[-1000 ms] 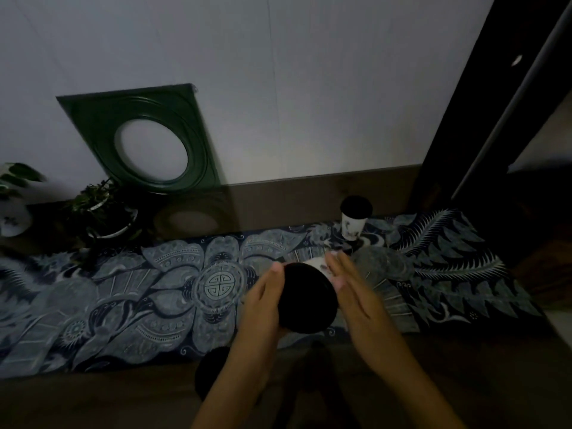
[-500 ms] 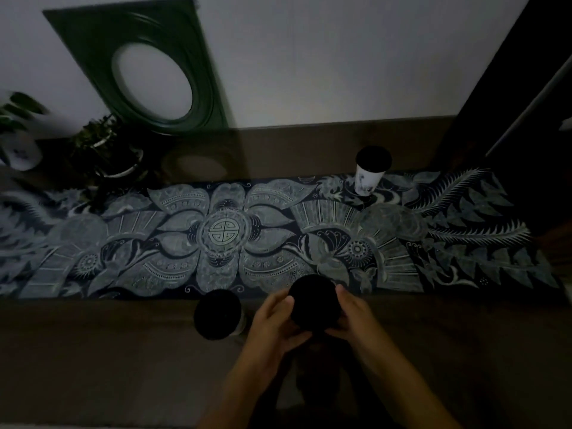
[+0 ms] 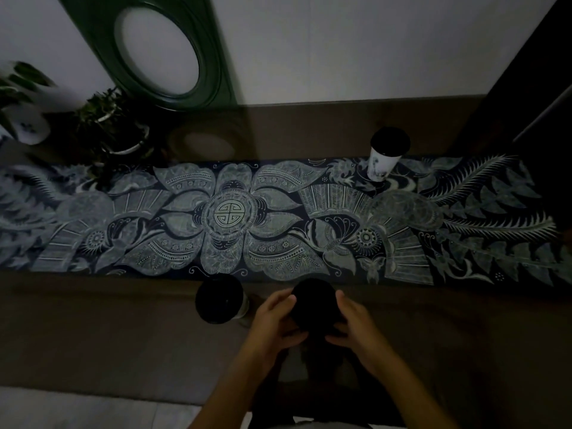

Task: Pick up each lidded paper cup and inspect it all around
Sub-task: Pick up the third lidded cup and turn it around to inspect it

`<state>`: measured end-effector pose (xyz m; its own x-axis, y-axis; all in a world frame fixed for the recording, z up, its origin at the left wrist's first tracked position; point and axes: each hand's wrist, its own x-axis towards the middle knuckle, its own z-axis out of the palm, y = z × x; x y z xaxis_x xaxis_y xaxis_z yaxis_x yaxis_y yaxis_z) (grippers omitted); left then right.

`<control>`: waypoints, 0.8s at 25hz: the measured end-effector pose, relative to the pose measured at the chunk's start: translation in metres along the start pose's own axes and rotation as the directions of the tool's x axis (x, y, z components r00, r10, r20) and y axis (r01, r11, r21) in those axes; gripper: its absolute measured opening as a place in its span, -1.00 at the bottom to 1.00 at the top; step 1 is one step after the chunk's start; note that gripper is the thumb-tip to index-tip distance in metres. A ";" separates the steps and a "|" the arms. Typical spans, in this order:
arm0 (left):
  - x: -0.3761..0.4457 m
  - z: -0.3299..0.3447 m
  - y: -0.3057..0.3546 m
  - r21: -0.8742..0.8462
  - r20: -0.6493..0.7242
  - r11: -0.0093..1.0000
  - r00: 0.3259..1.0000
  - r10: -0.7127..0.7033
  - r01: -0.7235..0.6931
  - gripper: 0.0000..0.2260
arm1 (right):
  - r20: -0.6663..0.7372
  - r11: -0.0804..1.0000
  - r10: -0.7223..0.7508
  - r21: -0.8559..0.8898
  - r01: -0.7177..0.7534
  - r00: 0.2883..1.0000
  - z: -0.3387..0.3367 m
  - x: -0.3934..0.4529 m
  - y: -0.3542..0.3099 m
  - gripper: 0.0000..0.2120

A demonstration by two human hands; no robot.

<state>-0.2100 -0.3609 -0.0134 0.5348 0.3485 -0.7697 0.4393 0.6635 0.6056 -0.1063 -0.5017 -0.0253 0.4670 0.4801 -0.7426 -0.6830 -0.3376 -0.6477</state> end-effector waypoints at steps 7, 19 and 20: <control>0.004 0.002 0.000 0.109 -0.052 0.985 0.989 0.139 -0.133 -0.83 | -0.022 0.996 -0.052 -0.076 0.050 0.998 -0.002 0.002 0.000 -0.67; 0.003 0.038 0.080 0.874 0.296 -0.050 0.447 0.844 -0.484 -0.39 | -0.023 0.285 -0.835 -0.873 0.396 0.550 -0.051 -0.009 -0.088 -0.33; 0.008 0.047 0.097 0.872 0.324 -0.099 0.414 0.850 -0.479 -0.38 | -0.038 0.267 -0.851 -0.890 0.369 0.524 -0.061 -0.007 -0.105 -0.29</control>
<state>-0.1296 -0.3251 0.0486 0.8292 0.4940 0.2614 0.3300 -0.8102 0.4845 -0.0036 -0.5191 0.0377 0.8471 0.5082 0.1552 0.4900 -0.6341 -0.5983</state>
